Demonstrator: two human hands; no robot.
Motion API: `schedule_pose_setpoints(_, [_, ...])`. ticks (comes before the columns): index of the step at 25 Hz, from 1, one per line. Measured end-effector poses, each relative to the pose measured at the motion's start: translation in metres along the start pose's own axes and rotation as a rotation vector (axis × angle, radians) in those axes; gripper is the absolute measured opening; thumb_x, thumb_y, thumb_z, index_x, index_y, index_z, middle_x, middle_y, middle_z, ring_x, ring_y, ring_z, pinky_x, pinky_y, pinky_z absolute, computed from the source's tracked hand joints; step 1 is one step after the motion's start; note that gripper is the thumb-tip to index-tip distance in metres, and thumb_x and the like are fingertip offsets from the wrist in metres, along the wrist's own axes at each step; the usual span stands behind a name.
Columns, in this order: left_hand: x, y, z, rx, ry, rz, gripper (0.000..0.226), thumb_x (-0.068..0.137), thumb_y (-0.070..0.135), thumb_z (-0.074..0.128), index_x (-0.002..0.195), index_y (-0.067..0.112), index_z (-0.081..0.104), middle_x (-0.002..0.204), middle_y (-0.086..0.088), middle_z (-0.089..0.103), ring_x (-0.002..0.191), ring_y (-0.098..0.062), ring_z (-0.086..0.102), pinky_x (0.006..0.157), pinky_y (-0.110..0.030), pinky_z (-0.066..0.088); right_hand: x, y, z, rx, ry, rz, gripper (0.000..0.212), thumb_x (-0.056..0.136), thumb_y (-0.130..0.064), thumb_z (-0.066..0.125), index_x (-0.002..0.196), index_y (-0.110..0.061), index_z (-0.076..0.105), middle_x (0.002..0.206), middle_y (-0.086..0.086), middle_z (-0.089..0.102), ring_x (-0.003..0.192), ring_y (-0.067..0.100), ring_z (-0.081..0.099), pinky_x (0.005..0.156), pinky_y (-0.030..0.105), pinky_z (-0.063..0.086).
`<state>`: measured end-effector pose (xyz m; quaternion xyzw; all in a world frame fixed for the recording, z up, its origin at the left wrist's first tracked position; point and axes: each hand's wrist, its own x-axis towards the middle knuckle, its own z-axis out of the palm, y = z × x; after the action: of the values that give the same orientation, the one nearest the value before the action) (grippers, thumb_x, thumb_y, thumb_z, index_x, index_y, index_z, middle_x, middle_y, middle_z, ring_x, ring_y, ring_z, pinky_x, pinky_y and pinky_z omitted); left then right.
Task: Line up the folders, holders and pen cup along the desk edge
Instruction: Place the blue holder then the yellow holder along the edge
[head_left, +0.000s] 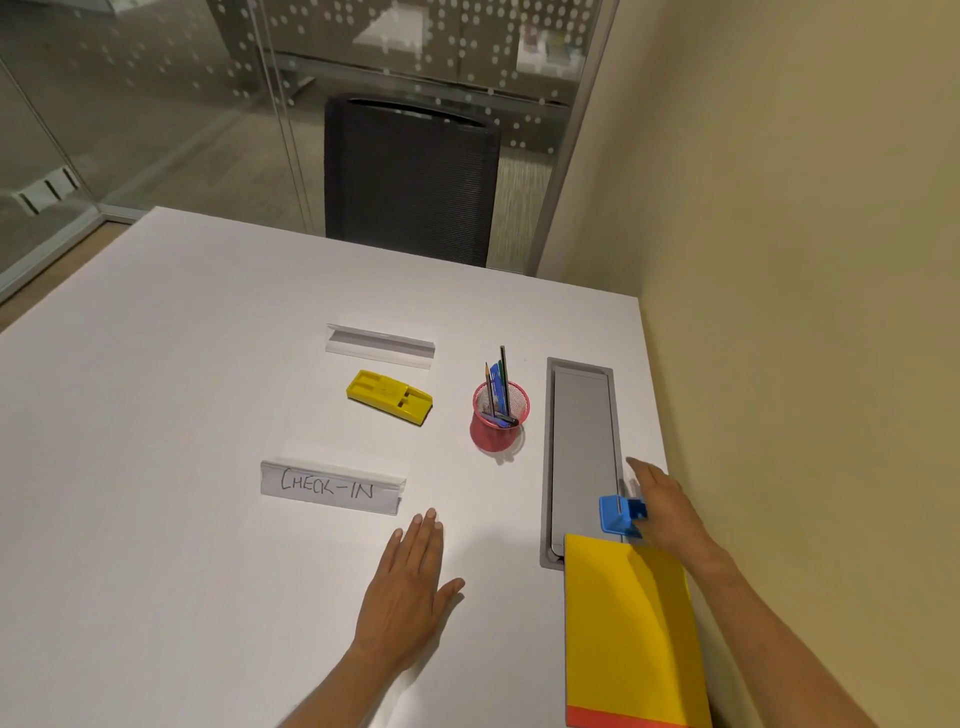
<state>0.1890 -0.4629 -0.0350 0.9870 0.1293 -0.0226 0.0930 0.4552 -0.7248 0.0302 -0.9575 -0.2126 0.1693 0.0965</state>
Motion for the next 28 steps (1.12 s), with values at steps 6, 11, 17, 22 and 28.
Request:
schedule_pose_setpoints(6, [-0.003,-0.013,0.007,-0.065,-0.002,0.016,0.072,0.101,0.056,0.028,0.154,0.007,0.030,0.165,-0.008,0.020,0.153,-0.023,0.022,0.120,-0.039,0.012,0.009,-0.112,-0.004,0.206,0.244,-0.191,0.046,0.089,-0.022,0.065,0.132,-0.022,0.048,0.133,0.001,0.053,0.121,0.020,0.052,0.097,0.027,0.043])
schedule_pose_setpoints(11, [-0.006,-0.027,0.013,-0.073,-0.050,0.028,0.072,0.100,0.056,0.030,0.152,0.007,0.035,0.163,-0.008,0.026,0.152,-0.023,0.027,0.118,-0.039,0.015,0.024,-0.209,0.011,0.244,0.170,-0.402,0.045,0.091,-0.032,0.063,0.131,-0.020,0.047,0.133,0.004,0.054,0.120,0.021,0.053,0.096,0.033,0.050])
schedule_pose_setpoints(17, [-0.004,-0.036,0.031,-0.133,-0.071,0.015,0.074,0.099,0.060,0.032,0.155,0.013,0.027,0.166,-0.004,0.021,0.153,-0.021,0.022,0.118,-0.046,0.018,0.055,-0.275,0.034,0.144,0.092,-0.429,0.058,0.091,-0.039,0.061,0.140,-0.013,0.040,0.142,0.010,0.049,0.129,0.026,0.047,0.106,0.039,0.042])
schedule_pose_setpoints(22, [-0.002,-0.040,0.045,-0.205,-0.047,0.020,0.077,0.098,0.061,0.033,0.159,0.019,0.013,0.169,0.003,0.009,0.156,-0.015,0.008,0.122,-0.047,0.013,0.087,-0.296,0.053,0.073,0.059,-0.409,0.058,0.090,-0.036,0.064,0.135,-0.008,0.041,0.134,0.013,0.052,0.123,0.031,0.049,0.102,0.040,0.043])
schedule_pose_setpoints(28, [0.004,-0.042,0.057,-0.180,-0.010,0.046,0.080,0.095,0.062,0.038,0.158,0.017,0.018,0.169,0.001,0.013,0.156,-0.018,0.013,0.120,-0.050,0.017,0.135,-0.321,0.070,-0.002,0.021,-0.388,0.065,0.091,-0.028,0.063,0.141,-0.001,0.033,0.141,0.018,0.045,0.129,0.034,0.044,0.108,0.043,0.038])
